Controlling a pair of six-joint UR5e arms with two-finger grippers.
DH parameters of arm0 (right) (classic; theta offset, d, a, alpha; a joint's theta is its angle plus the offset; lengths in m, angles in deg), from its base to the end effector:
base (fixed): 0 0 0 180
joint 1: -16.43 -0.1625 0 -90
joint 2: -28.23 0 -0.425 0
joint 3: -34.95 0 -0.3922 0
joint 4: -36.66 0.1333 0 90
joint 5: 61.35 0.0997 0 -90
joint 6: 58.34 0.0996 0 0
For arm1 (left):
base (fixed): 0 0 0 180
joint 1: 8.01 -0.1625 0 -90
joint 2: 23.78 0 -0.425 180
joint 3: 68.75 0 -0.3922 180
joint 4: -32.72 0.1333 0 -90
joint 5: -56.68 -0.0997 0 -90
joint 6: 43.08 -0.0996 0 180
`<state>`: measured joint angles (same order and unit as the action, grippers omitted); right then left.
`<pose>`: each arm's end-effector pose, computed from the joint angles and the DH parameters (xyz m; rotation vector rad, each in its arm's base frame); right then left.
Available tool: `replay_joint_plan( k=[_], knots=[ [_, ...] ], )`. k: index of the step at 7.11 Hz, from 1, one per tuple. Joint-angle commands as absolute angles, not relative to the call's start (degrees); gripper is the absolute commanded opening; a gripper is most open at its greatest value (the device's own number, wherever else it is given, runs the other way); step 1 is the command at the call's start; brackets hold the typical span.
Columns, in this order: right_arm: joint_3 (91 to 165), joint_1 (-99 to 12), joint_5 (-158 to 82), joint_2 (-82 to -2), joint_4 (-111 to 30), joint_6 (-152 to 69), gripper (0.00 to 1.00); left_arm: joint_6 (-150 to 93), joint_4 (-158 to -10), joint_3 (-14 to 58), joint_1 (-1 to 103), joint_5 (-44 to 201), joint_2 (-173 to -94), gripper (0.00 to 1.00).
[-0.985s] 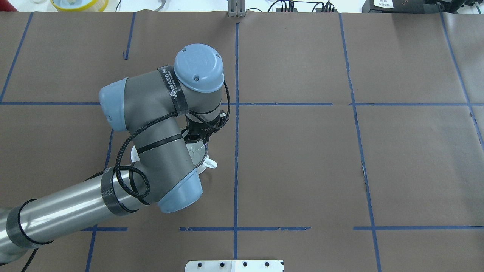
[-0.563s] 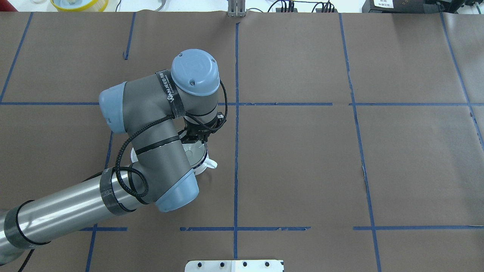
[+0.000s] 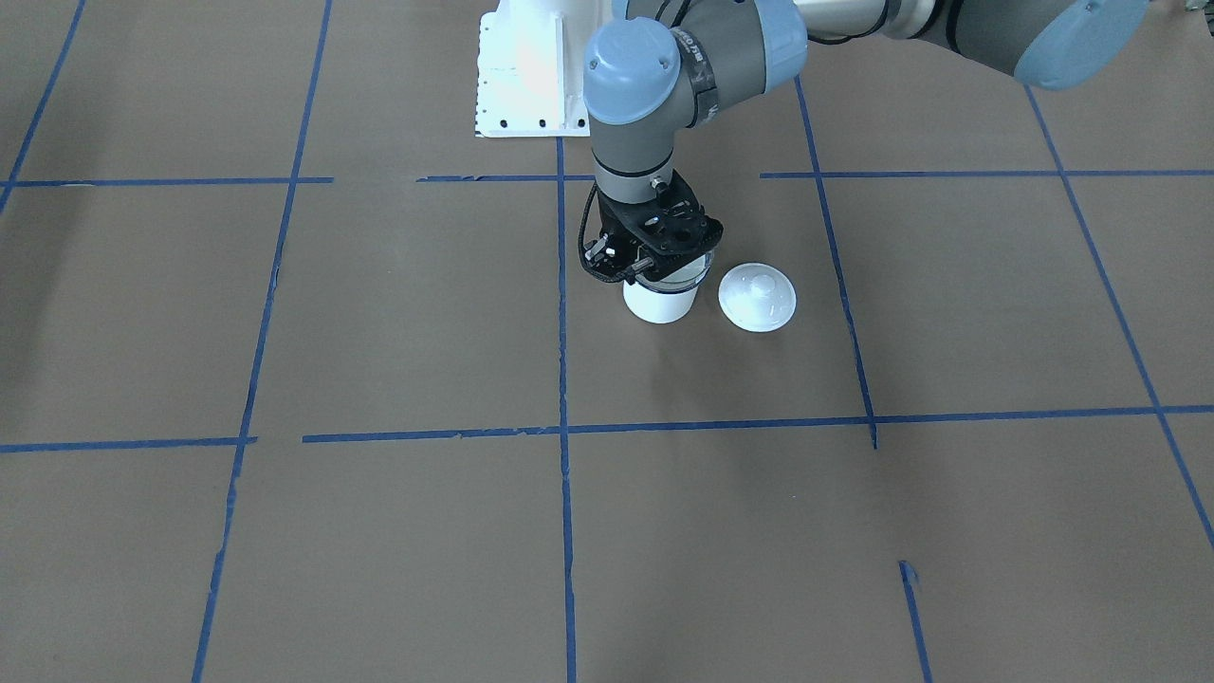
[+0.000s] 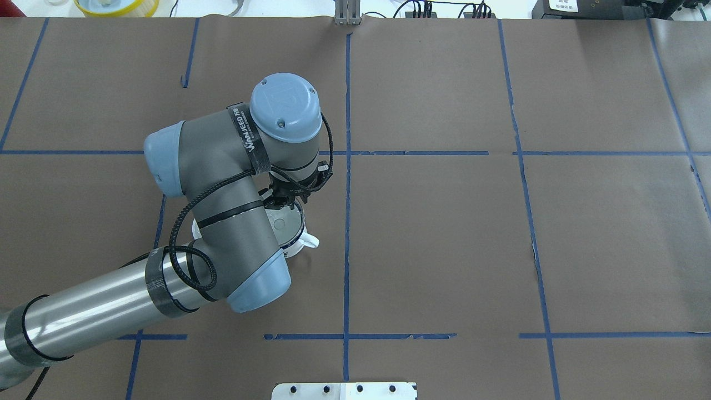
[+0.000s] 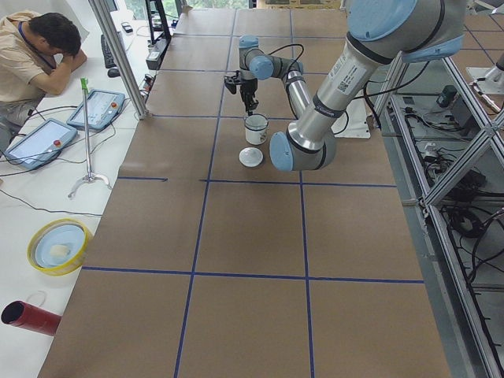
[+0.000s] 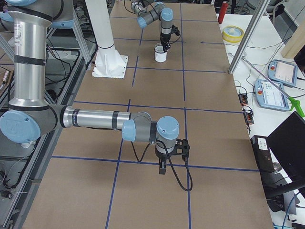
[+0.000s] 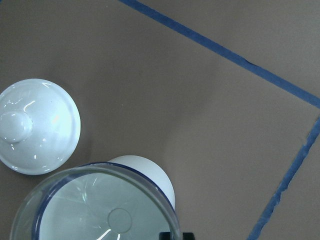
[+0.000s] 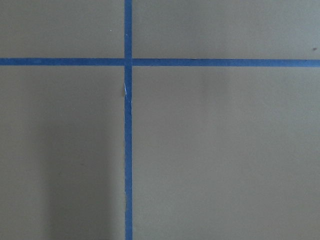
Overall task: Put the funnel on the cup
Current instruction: 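Lower the funnel into the mug mouth and open the left gripper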
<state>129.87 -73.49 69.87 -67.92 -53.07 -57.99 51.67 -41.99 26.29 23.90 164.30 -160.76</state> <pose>0.0670 -0.4451 0.6701 -0.0187 -0.7193 0.0105 0.5301 -0.4516 0.1598 -0.1408 0.6956 -0.5146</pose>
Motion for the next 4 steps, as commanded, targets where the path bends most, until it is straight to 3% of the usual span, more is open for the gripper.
replay_joint_plan(
  k=[1,4],
  knots=[
    [129.9,-73.5,69.9,-67.9,-53.1,-58.0,1.00,51.5,-41.8,27.3,24.0,162.6,-160.7,1.00],
    [129.9,-73.5,69.9,-67.9,-53.1,-58.0,1.00,32.3,-42.0,43.1,29.5,163.3,-149.3,1.00]
  ],
)
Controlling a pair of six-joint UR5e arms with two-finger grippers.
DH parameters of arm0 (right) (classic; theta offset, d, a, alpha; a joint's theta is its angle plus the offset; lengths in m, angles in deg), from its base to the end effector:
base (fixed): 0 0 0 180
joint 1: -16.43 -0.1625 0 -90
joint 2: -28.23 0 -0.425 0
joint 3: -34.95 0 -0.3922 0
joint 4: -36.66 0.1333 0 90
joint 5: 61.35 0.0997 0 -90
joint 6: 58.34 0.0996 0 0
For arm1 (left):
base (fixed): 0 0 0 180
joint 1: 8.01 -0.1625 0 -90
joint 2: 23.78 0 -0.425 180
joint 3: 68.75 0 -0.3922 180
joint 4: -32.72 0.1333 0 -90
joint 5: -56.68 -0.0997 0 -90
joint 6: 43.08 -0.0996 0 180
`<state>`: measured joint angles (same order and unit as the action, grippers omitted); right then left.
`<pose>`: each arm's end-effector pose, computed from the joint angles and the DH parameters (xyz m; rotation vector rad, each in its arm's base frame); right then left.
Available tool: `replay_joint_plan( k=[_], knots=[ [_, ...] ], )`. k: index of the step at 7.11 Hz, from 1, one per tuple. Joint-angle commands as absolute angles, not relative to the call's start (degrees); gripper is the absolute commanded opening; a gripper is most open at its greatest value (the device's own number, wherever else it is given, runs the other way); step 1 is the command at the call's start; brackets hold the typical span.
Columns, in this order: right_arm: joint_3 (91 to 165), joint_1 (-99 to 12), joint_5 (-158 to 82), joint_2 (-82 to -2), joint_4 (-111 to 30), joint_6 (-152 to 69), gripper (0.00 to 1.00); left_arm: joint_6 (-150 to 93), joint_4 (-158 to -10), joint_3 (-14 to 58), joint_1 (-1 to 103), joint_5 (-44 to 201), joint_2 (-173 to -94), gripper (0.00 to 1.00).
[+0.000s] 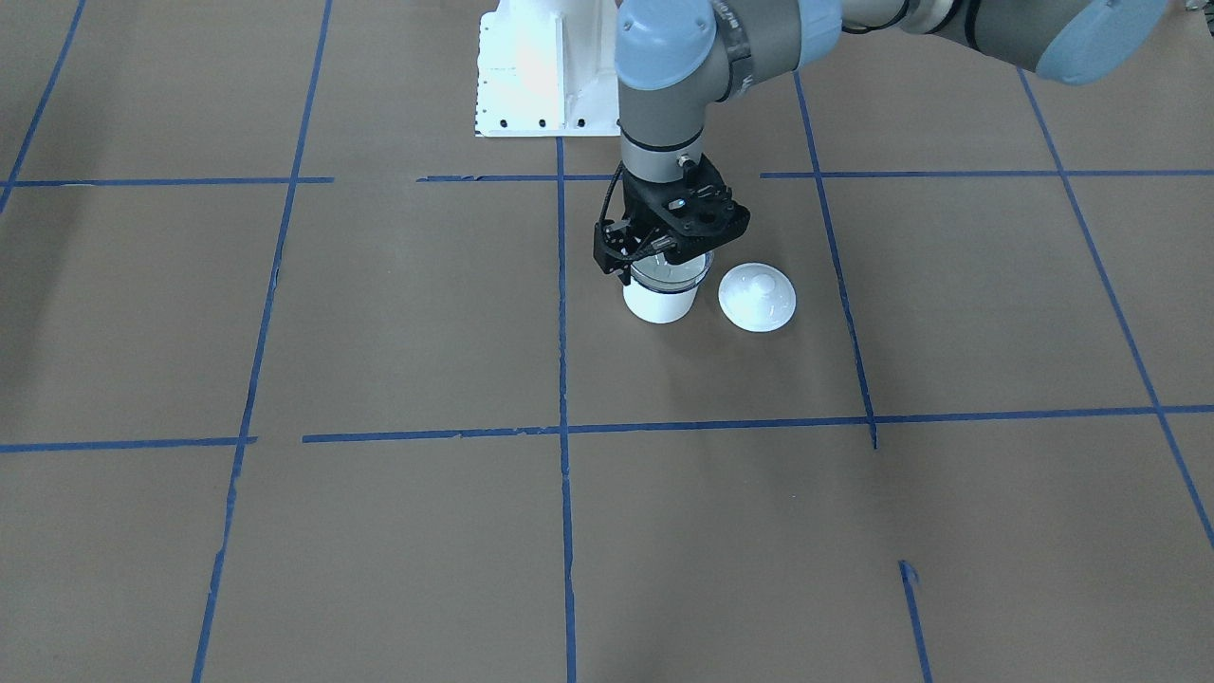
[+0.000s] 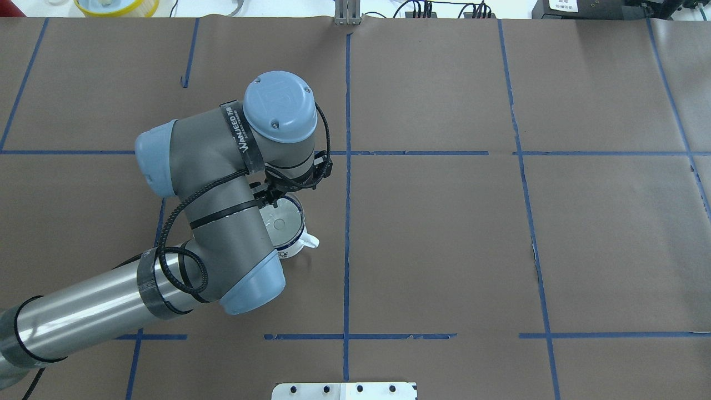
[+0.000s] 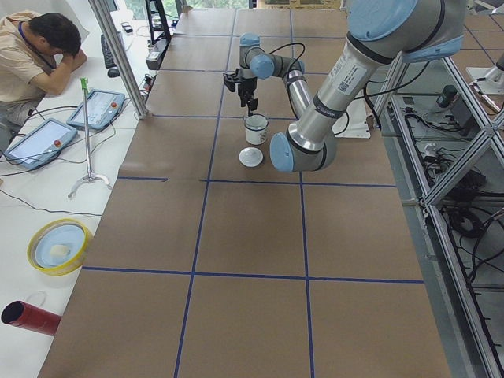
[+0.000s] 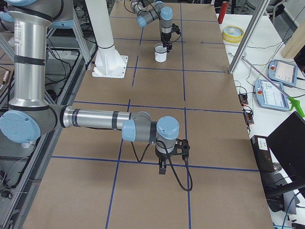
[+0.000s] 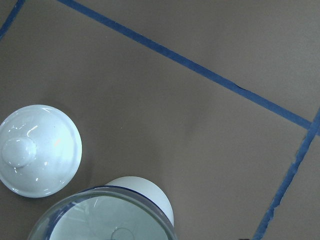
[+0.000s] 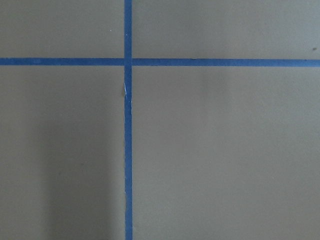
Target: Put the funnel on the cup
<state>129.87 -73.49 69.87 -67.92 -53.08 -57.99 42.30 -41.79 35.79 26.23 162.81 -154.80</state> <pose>0.0670 -0.4451 0.6701 -0.0189 -0.7193 0.0106 0.4685 -0.4467 0.1687 -0.0236 0.7497 -0.3943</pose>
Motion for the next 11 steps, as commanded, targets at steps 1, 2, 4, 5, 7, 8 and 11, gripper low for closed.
replay_joint_plan(
  k=[1,2,4,5,7,8,11],
  knots=[
    [129.9,-73.5,69.9,-67.9,-53.1,-58.0,1.00,24.6,-42.2,45.3,34.1,164.3,-145.8,1.00],
    [129.9,-73.5,69.9,-67.9,-53.1,-58.0,1.00,16.2,-43.8,45.3,38.7,170.2,-142.0,1.00],
    [129.9,-73.5,69.9,-67.9,-53.1,-58.0,1.00,-6.3,-53.4,45.6,50.3,177.2,-127.0,1.00],
    [129.9,-73.5,69.9,-67.9,-53.1,-58.0,1.00,-15.8,-59.4,44.6,56.4,177.4,-119.4,1.00],
    [129.9,-73.5,69.9,-67.9,-53.1,-58.0,1.00,-40.4,-65.1,38.6,70.6,183.0,-108.9,1.00],
    [129.9,-73.5,69.9,-67.9,-53.1,-58.0,1.00,-48.4,-67.0,33.5,78.6,186.5,-107.4,1.00],
    [129.9,-73.5,69.9,-67.9,-53.1,-58.0,1.00,-48.9,-63.4,24.8,85.8,190.5,-104.9,1.00]
  ],
)
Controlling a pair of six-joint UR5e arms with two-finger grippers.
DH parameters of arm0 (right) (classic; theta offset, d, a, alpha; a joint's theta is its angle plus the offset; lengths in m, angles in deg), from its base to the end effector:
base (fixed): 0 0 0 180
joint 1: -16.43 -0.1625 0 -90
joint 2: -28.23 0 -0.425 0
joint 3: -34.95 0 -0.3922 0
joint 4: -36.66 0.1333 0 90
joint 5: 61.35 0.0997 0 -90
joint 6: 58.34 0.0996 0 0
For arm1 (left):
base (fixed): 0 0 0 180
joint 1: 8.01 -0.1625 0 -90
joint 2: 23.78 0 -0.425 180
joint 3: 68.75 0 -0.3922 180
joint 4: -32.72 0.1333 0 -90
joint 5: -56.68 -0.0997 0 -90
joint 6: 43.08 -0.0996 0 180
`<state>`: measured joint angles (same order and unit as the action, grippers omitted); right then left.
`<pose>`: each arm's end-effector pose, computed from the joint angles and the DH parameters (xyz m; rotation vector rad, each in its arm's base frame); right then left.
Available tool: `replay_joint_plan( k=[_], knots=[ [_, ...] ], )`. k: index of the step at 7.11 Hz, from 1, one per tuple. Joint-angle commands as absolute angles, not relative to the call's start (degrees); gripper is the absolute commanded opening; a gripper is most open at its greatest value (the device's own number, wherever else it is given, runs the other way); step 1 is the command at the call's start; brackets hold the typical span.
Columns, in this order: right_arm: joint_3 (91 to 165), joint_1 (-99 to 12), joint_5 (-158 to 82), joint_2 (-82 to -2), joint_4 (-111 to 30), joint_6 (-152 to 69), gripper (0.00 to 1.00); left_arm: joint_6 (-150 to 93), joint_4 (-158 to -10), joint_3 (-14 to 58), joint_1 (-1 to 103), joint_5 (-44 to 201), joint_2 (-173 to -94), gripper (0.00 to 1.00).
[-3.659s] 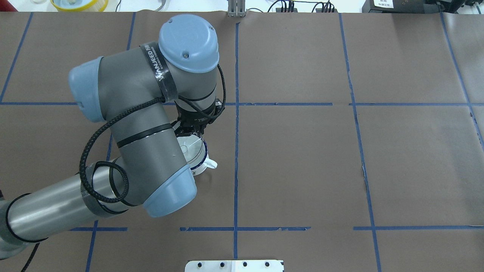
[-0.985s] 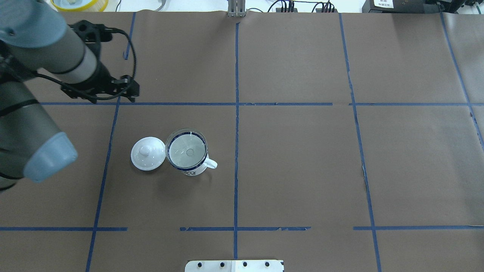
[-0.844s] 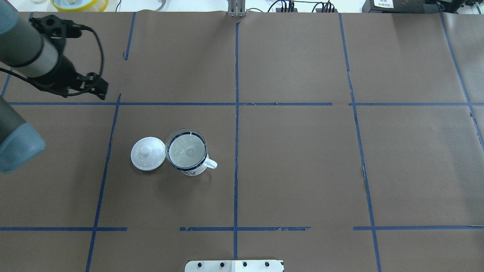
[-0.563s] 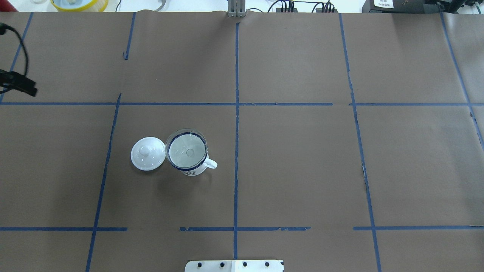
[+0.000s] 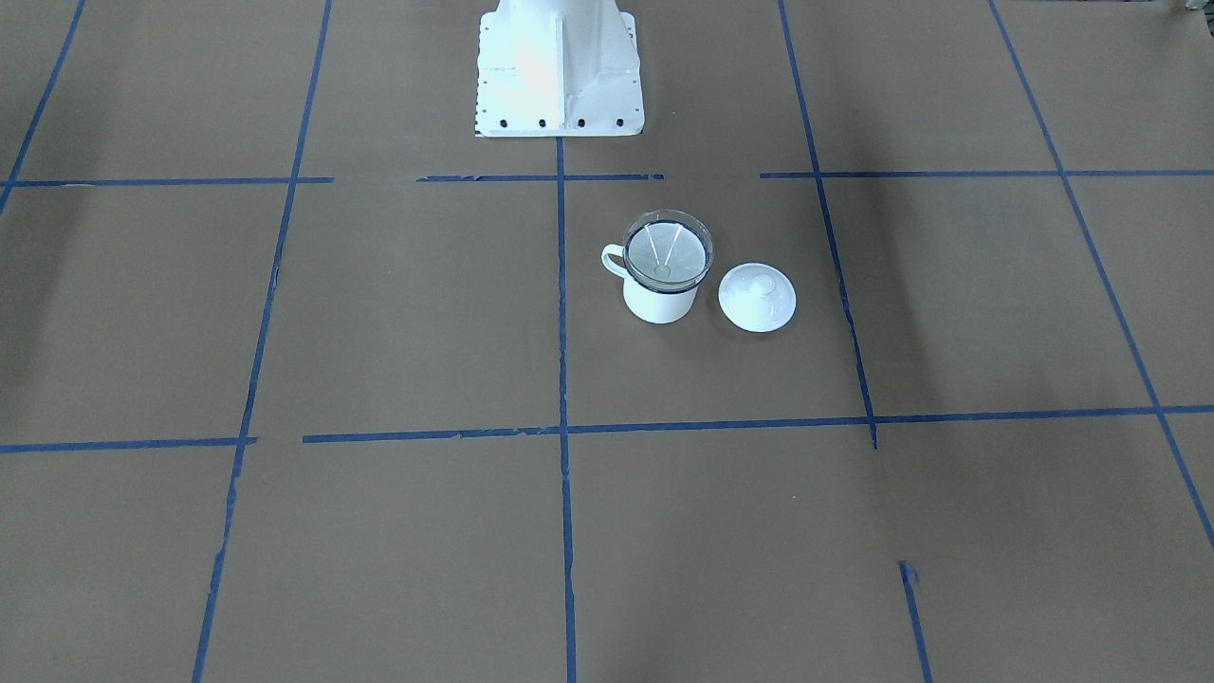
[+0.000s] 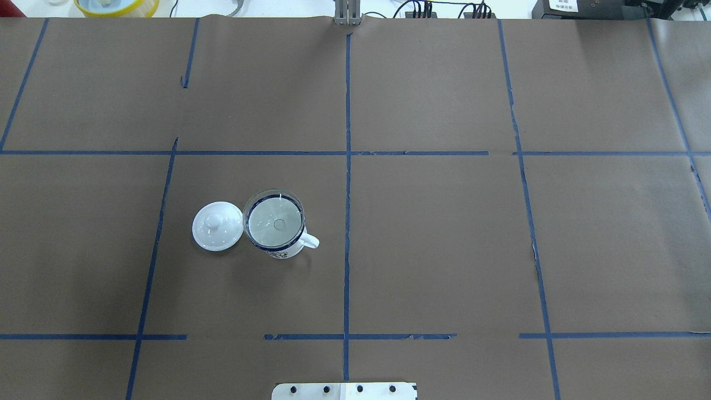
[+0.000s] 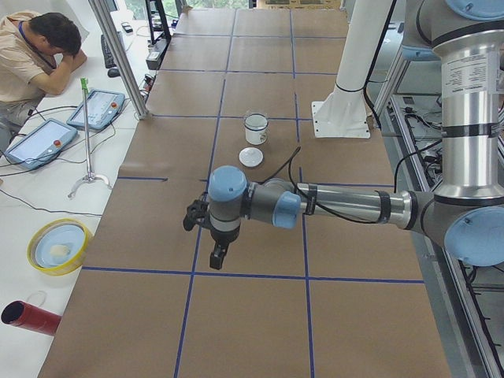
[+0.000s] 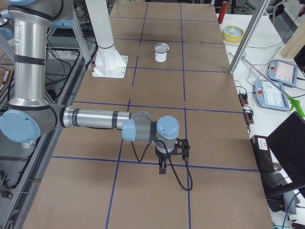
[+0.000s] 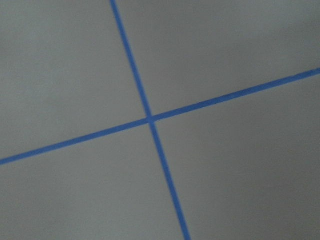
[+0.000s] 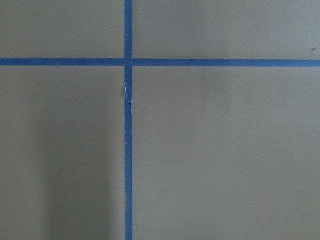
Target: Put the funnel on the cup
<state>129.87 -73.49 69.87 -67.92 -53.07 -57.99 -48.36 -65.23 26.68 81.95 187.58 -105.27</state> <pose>0.0670 -0.4451 0.6701 -0.0187 -0.7193 0.0105 -0.0678 -0.4345 0.6704 0.1139 0.7094 0.1192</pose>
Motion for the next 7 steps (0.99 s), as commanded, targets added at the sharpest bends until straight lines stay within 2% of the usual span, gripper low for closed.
replay_joint_plan(
  k=[1,3,7],
  knots=[
    [129.9,-73.5,69.9,-67.9,-53.1,-58.0,1.00,-49.0,-57.6,26.4,86.3,191.1,-105.5,1.00],
    [129.9,-73.5,69.9,-67.9,-53.1,-58.0,1.00,-48.9,-55.7,29.0,86.4,191.0,-105.0,1.00],
    [129.9,-73.5,69.9,-67.9,-53.1,-58.0,1.00,-49.1,-56.2,29.2,86.3,188.7,-105.6,1.00]
  ],
)
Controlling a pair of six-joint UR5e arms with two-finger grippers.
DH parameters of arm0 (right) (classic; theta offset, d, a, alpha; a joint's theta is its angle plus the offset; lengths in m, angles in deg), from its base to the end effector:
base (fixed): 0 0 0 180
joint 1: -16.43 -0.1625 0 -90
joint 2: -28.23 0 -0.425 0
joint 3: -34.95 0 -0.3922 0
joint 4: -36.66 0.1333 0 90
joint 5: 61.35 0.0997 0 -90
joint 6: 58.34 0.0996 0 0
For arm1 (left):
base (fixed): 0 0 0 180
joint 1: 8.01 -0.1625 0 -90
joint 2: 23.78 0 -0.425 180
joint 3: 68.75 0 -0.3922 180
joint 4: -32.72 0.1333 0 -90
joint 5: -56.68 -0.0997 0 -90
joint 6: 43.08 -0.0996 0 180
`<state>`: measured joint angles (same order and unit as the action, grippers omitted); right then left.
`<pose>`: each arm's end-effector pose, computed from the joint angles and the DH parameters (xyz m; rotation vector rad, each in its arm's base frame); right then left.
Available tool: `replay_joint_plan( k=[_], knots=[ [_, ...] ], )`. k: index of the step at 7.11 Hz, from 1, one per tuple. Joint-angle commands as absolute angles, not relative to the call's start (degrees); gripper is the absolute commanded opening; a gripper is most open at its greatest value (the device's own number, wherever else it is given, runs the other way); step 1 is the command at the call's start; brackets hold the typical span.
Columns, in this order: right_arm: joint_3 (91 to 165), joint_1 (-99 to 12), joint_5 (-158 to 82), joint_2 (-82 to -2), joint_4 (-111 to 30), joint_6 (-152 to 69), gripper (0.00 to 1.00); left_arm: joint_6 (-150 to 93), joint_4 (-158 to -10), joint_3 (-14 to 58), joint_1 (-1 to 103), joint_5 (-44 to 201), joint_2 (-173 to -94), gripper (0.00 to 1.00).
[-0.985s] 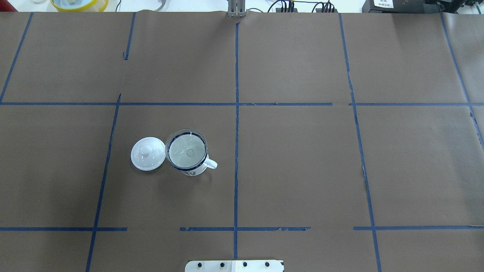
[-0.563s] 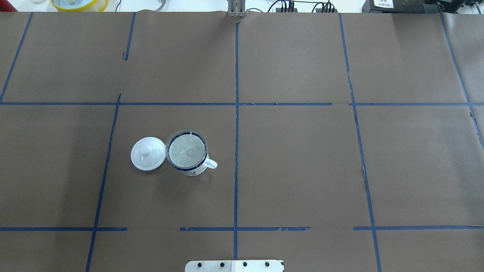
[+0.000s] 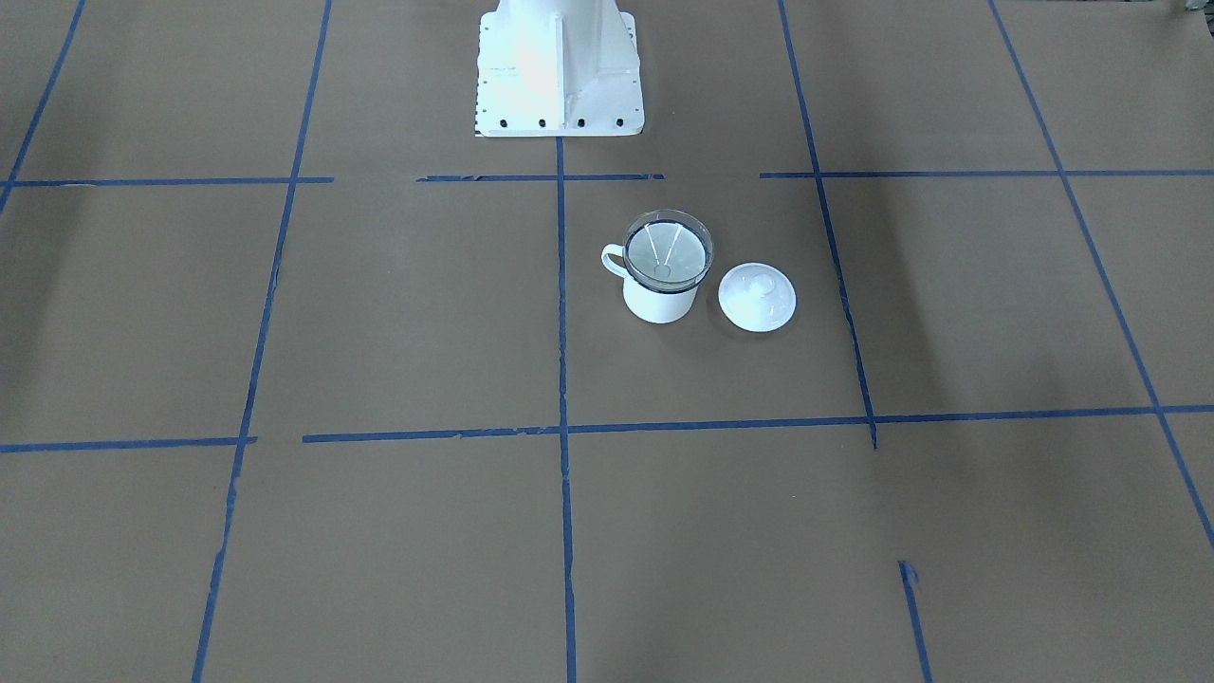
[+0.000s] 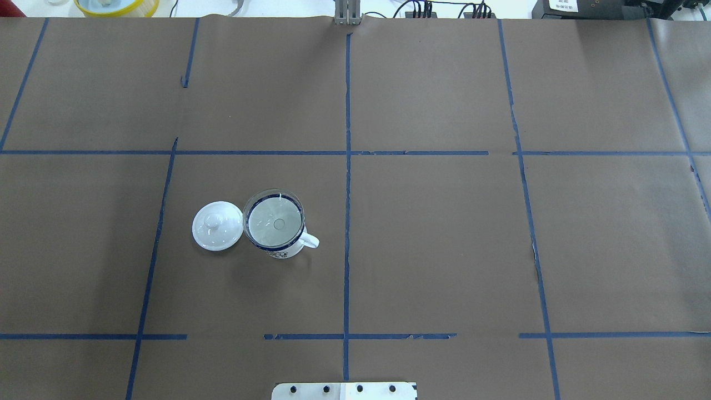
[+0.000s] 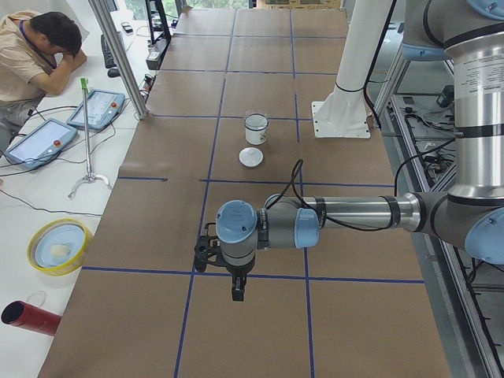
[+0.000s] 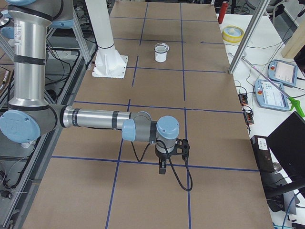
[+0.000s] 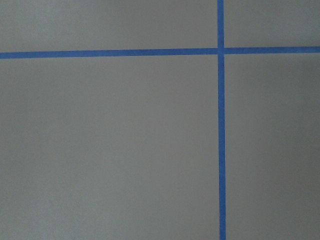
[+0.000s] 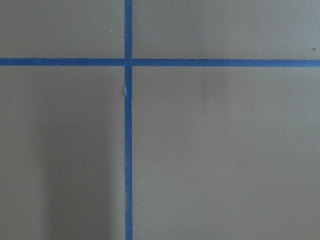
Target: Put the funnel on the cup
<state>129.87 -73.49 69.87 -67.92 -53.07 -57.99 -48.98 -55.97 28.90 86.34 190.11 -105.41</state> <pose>0.0670 -0.4451 0.6701 -0.0187 -0.7193 0.0105 -0.0971 -0.4212 0.6637 0.0341 0.7579 0.0123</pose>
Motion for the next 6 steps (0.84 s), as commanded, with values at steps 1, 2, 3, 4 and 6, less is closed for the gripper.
replay_joint_plan(
  k=[1,2,3,4,6],
  knots=[
    [129.8,-73.5,69.9,-67.9,-53.1,-58.0,1.00,-49.0,-56.3,29.8,86.3,187.8,-106.0,1.00],
    [129.9,-73.5,69.9,-67.9,-53.1,-58.0,1.00,-49.0,-56.3,30.6,86.3,187.8,-105.9,1.00],
    [129.9,-73.5,69.9,-67.9,-53.1,-58.0,1.00,-49.0,-56.3,31.8,86.3,187.8,-105.9,1.00],
    [129.9,-73.5,69.9,-67.9,-53.1,-58.0,1.00,-49.0,-56.3,31.9,86.3,187.9,-105.9,1.00],
    [129.9,-73.5,69.9,-67.9,-53.1,-58.0,1.00,-49.0,-56.3,32.0,86.3,188.0,-105.9,1.00]
  ],
)
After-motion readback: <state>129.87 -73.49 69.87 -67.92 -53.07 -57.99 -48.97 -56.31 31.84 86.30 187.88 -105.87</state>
